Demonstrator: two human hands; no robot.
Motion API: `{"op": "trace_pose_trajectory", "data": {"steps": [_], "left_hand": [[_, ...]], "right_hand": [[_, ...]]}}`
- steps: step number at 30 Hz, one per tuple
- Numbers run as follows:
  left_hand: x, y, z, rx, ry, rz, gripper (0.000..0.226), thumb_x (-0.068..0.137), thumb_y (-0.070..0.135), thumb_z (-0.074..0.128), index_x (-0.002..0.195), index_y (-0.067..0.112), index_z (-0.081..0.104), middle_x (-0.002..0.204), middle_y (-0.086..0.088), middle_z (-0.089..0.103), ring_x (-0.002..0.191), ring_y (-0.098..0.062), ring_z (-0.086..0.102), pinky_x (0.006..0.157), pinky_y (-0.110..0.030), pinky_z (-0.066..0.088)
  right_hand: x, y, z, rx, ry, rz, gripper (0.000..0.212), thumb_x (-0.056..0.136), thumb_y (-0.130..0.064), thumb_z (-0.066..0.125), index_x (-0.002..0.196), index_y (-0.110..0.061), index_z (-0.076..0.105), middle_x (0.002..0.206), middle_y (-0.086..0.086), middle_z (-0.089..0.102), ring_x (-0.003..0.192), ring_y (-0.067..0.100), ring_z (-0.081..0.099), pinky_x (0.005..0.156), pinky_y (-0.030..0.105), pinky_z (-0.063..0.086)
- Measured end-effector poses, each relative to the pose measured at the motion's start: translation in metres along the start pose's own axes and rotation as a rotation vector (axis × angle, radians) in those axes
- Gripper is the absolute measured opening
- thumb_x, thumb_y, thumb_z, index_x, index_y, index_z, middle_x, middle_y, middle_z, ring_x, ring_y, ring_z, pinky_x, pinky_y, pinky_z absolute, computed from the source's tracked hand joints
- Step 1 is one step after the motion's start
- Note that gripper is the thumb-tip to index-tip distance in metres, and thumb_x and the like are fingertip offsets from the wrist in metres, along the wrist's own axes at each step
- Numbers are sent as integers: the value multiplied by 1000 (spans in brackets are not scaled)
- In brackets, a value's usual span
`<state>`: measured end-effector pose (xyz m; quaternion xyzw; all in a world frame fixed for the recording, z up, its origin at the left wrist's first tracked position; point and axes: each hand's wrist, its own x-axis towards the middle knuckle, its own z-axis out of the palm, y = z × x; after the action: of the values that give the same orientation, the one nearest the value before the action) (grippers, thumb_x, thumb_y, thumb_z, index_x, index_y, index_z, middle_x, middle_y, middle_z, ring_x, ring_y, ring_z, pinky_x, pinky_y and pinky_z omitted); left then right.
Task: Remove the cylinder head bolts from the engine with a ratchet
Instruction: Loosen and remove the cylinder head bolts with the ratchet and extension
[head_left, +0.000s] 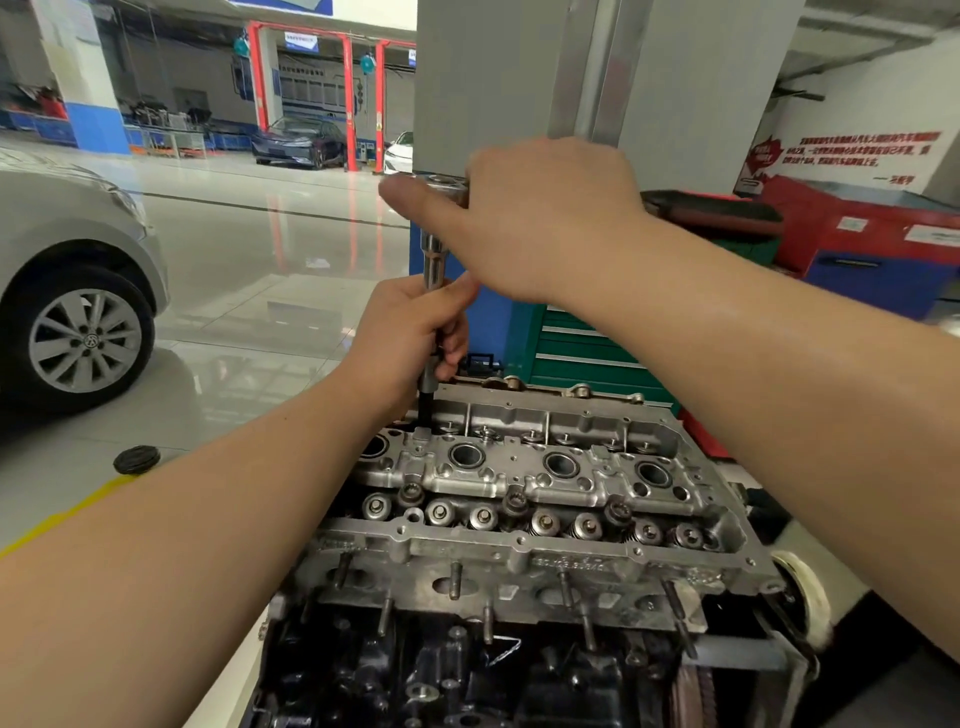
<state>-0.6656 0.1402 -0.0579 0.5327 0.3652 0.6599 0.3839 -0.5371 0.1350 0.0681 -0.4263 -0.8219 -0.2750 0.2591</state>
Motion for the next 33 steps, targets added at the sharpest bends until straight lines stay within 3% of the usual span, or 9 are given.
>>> {"op": "trace_pose_trajectory", "data": {"steps": [6, 13, 16, 19, 22, 26, 29, 31, 33], "left_hand": [[0, 1, 8, 82, 57, -3, 56, 102, 39, 67, 59, 22, 36, 44, -3, 34, 37, -22, 32, 41, -24, 30], [-1, 1, 3, 67, 8, -37, 53, 105, 34, 63, 62, 22, 34, 47, -2, 28, 38, -19, 29, 42, -23, 27], [0, -1, 3, 98, 121, -31, 52, 102, 42, 65, 64, 20, 38, 46, -2, 37, 39, -20, 37, 40, -24, 32], [3, -6, 8, 144, 205, 19, 51, 102, 49, 63, 70, 16, 41, 47, -3, 43, 39, -20, 40, 38, -24, 33], [7, -8, 14, 218, 234, 48, 55, 100, 52, 62, 71, 10, 43, 46, -4, 41, 38, -19, 38, 37, -23, 32], [5, -5, 9, 209, 248, 8, 58, 99, 51, 64, 70, 6, 42, 49, -10, 37, 39, -21, 36, 39, -24, 32], [0, -2, 7, 103, 159, -19, 55, 103, 41, 64, 61, 20, 35, 44, -2, 32, 35, -20, 29, 41, -24, 28], [-2, -1, 8, 81, 108, -14, 55, 106, 35, 62, 59, 25, 33, 43, 3, 30, 34, -17, 26, 40, -22, 27], [-4, 0, 7, 77, 91, -12, 54, 107, 34, 60, 60, 25, 33, 44, 5, 29, 34, -16, 26, 40, -21, 27]], "right_hand": [[7, 21, 6, 107, -74, -119, 67, 95, -79, 21, 76, -24, 53, 68, -5, 53, 63, 14, 48, 55, 32, 27], [35, 53, 23, 423, -346, -268, 80, 82, -86, 27, 133, -34, 59, 122, -12, 64, 119, 15, 55, 110, 46, 38], [35, 47, 21, 409, -329, -229, 79, 82, -90, 29, 111, -26, 65, 108, -4, 69, 104, 21, 64, 89, 44, 51], [22, 37, 12, 37, -112, -131, 88, 78, -98, 15, 74, -23, 61, 69, -1, 58, 65, 20, 55, 53, 31, 31], [7, 20, -3, -271, 2, -62, 88, 78, -97, 10, 58, -21, 50, 60, 2, 48, 53, 19, 39, 51, 28, 23], [13, 11, -3, -159, -17, -109, 72, 91, -84, 23, 61, -22, 42, 63, -1, 41, 55, 17, 36, 52, 29, 22], [27, 30, 2, 70, -192, -241, 70, 93, -81, 22, 77, -23, 58, 76, -1, 56, 82, 22, 57, 82, 42, 45], [32, 41, 5, 148, -281, -339, 75, 87, -82, 17, 104, -26, 65, 98, -4, 62, 115, 23, 53, 110, 52, 29], [34, 47, 9, 291, -354, -348, 71, 89, -79, 20, 121, -31, 61, 108, -6, 62, 118, 23, 54, 107, 49, 34]]}}
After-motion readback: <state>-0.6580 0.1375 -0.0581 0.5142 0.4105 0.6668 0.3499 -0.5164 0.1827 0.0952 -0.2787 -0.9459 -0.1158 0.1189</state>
